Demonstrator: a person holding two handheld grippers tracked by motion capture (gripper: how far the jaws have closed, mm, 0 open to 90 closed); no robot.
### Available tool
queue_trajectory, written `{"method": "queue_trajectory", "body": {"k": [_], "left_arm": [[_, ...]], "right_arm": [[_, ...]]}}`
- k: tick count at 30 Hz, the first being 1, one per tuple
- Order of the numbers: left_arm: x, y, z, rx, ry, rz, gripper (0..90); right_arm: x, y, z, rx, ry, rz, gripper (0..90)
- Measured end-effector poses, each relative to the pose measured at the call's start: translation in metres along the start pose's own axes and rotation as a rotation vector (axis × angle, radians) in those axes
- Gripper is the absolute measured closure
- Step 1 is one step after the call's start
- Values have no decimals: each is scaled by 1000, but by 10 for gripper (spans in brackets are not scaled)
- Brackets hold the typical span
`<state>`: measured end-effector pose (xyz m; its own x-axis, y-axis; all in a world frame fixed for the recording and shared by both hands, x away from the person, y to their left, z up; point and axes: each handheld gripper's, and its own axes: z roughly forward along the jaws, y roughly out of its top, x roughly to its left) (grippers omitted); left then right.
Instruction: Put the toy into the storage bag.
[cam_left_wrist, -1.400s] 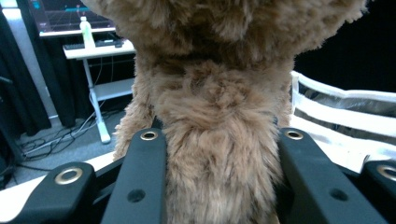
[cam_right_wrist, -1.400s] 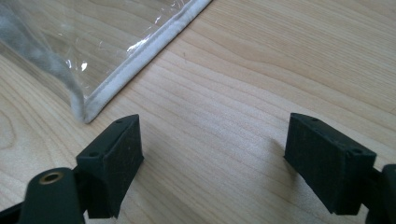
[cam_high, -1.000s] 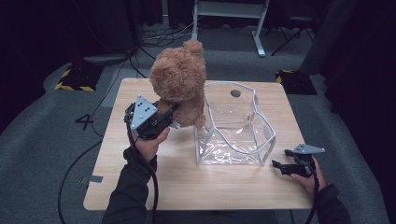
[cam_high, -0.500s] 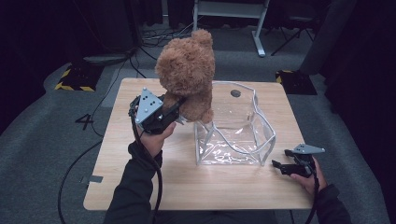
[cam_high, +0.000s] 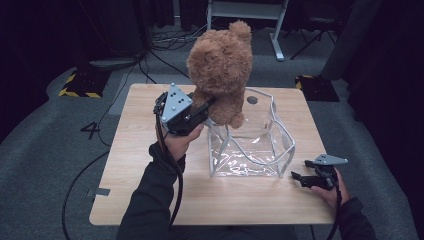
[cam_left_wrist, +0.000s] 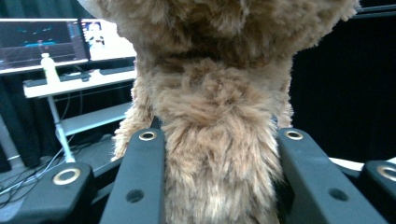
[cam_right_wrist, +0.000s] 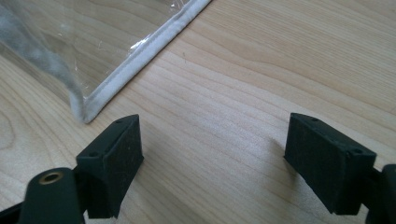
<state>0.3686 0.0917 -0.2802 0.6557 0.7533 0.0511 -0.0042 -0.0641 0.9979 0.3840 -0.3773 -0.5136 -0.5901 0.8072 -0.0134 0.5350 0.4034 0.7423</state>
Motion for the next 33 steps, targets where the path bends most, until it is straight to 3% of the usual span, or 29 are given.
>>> {"method": "queue_trajectory", "body": {"k": [14,33], "left_arm": [[-22,6,32,11,-78,5,677],[-41,10,56,37,-119,23,676]], "right_arm": [[0,0,0,-1,-1,-2,189],[0,0,0,-2,0,-2,189]]}}
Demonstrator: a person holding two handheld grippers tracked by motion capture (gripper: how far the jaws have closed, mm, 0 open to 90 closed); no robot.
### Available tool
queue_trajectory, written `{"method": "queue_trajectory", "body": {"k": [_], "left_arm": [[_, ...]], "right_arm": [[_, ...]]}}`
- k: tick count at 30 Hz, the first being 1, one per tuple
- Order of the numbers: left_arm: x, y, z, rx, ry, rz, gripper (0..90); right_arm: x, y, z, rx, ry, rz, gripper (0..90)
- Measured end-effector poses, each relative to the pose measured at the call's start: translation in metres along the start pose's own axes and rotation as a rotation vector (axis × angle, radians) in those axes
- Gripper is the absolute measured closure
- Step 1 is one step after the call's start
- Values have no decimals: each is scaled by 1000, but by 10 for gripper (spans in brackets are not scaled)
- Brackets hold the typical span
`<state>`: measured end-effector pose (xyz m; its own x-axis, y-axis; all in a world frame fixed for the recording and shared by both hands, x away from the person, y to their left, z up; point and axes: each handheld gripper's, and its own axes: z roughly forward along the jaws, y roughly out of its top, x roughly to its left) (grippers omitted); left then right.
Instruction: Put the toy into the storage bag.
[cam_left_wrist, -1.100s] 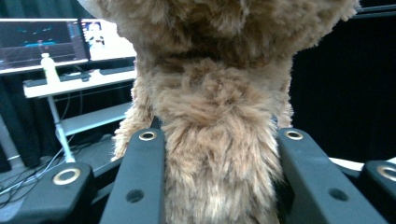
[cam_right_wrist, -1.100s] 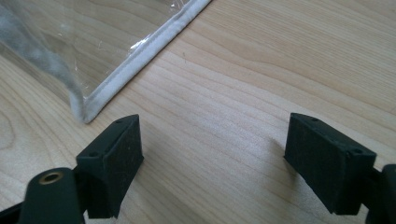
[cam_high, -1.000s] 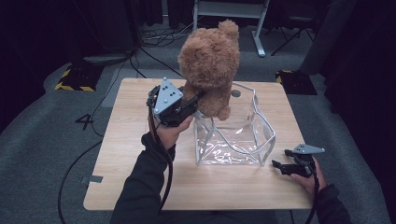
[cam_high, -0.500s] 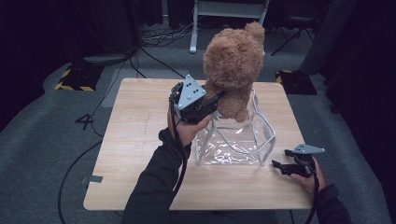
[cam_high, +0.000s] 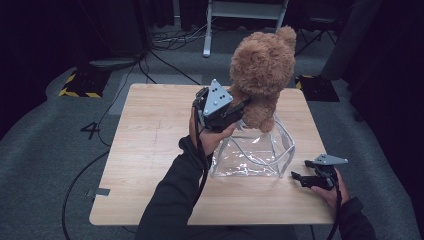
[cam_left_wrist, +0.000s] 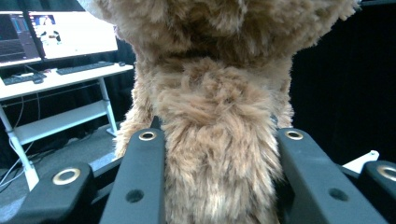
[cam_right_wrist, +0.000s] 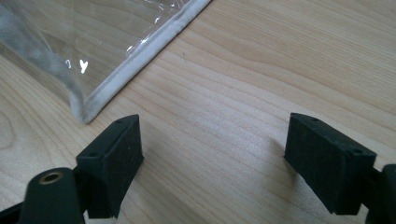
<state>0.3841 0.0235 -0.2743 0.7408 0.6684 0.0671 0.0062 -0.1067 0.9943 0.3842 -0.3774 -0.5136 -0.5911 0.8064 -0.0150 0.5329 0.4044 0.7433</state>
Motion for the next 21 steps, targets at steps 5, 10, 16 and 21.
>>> {"method": "queue_trajectory", "body": {"k": [5,10,16,21], "left_arm": [[-6,5,10,18,-12,16,675],[-12,8,20,26,-27,17,676],[-18,10,33,41,-32,14,674],[-24,14,41,39,-45,16,675]], "right_arm": [[0,0,0,0,0,0,189],[0,0,0,0,0,0,189],[0,0,0,0,0,0,189],[0,0,0,0,0,0,189]]}}
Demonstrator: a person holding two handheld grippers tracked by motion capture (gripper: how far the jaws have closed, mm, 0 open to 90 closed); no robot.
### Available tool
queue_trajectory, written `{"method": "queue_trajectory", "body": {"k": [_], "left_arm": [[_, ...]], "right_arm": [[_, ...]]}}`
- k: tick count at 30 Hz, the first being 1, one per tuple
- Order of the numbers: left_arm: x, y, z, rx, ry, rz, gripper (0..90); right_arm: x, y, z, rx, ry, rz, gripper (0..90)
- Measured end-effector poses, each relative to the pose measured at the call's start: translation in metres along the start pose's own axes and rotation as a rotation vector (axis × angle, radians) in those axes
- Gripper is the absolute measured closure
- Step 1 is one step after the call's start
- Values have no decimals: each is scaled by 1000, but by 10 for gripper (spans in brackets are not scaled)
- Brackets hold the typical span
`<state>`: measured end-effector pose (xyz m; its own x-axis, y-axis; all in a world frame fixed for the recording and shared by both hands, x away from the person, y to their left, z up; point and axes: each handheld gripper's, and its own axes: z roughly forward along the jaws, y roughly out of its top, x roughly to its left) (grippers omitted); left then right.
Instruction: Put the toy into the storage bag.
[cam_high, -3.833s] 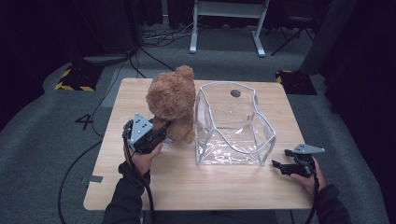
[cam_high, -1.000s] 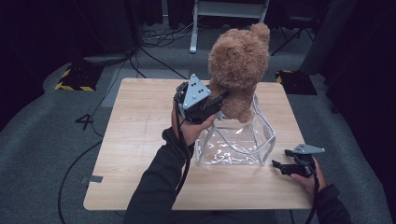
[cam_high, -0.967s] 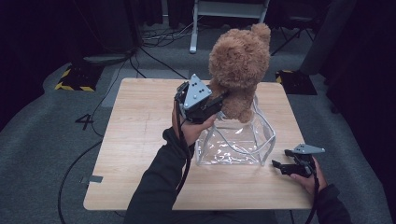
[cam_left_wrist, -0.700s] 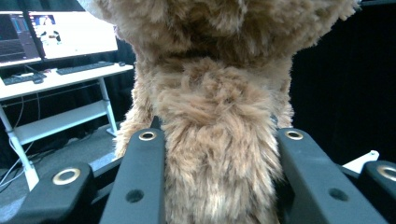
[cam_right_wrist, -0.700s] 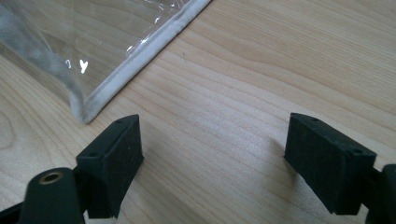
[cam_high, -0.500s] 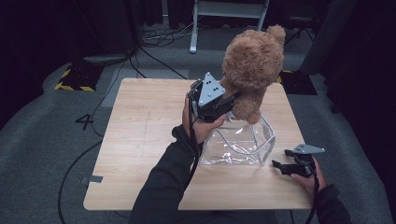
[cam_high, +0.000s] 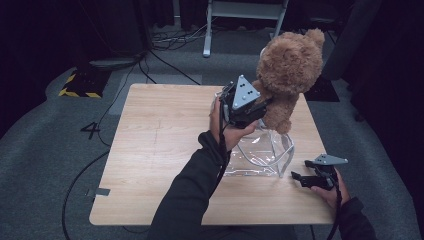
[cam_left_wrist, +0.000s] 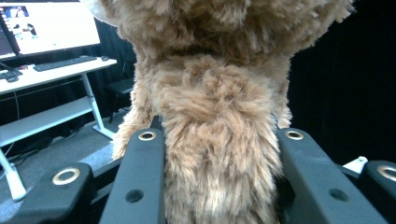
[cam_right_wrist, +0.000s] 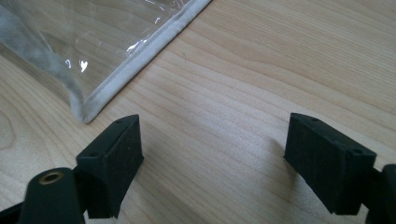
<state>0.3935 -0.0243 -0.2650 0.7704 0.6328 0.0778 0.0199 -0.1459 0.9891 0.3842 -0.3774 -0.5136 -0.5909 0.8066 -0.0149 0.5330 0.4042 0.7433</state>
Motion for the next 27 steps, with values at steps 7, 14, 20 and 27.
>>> {"method": "queue_trajectory", "body": {"k": [7,14,20,27], "left_arm": [[-9,4,9,7,-17,9,675],[-4,-9,10,39,-9,-20,675],[4,-34,10,125,-3,-49,672],[6,-46,14,163,-15,-58,669]], "right_arm": [[0,0,0,1,1,1,189],[0,0,0,0,0,-1,189],[0,0,0,0,0,0,189],[0,0,0,0,0,-1,189]]}}
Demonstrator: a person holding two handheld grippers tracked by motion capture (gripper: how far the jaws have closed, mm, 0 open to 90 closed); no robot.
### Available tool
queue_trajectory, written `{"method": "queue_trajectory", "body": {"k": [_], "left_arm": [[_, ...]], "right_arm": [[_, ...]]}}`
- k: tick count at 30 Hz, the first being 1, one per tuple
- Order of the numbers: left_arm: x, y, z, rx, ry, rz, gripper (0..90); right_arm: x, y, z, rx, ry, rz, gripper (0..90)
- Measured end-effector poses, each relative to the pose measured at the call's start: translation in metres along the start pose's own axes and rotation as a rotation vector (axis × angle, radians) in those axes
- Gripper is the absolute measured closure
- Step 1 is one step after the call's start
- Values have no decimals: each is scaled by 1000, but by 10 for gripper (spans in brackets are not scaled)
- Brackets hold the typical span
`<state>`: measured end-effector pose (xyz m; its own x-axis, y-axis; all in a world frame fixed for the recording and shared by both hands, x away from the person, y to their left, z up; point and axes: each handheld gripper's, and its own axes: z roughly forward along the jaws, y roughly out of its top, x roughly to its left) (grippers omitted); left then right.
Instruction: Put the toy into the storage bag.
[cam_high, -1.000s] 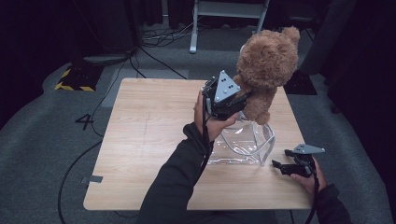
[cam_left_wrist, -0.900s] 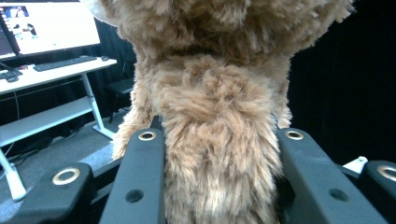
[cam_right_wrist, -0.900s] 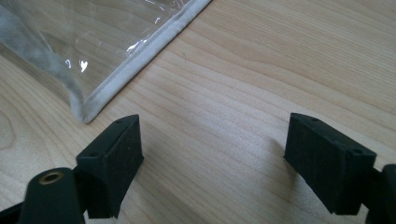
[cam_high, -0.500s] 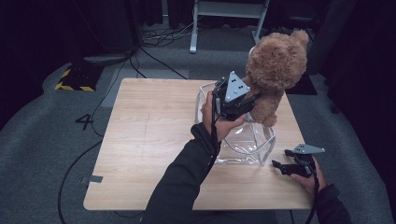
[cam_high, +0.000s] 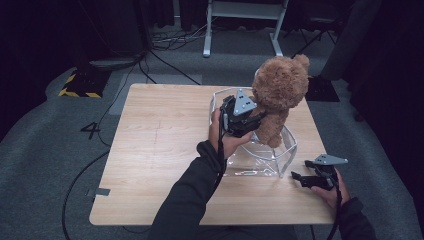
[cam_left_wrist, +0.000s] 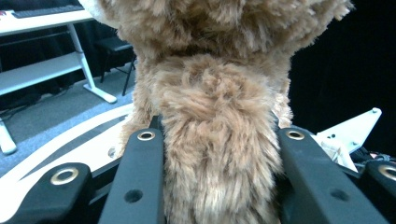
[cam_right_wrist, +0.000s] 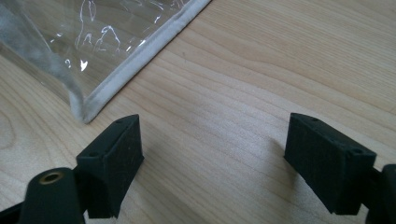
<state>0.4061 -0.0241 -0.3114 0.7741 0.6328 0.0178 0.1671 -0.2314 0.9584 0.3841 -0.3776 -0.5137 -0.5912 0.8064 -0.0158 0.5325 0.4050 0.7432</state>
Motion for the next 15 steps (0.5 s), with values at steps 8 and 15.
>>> {"method": "queue_trajectory", "body": {"k": [8,15], "left_arm": [[2,-5,5,75,-7,16,659],[4,-6,8,164,-16,40,649]], "right_arm": [[0,0,0,0,0,0,189],[0,0,0,0,0,0,189]]}}
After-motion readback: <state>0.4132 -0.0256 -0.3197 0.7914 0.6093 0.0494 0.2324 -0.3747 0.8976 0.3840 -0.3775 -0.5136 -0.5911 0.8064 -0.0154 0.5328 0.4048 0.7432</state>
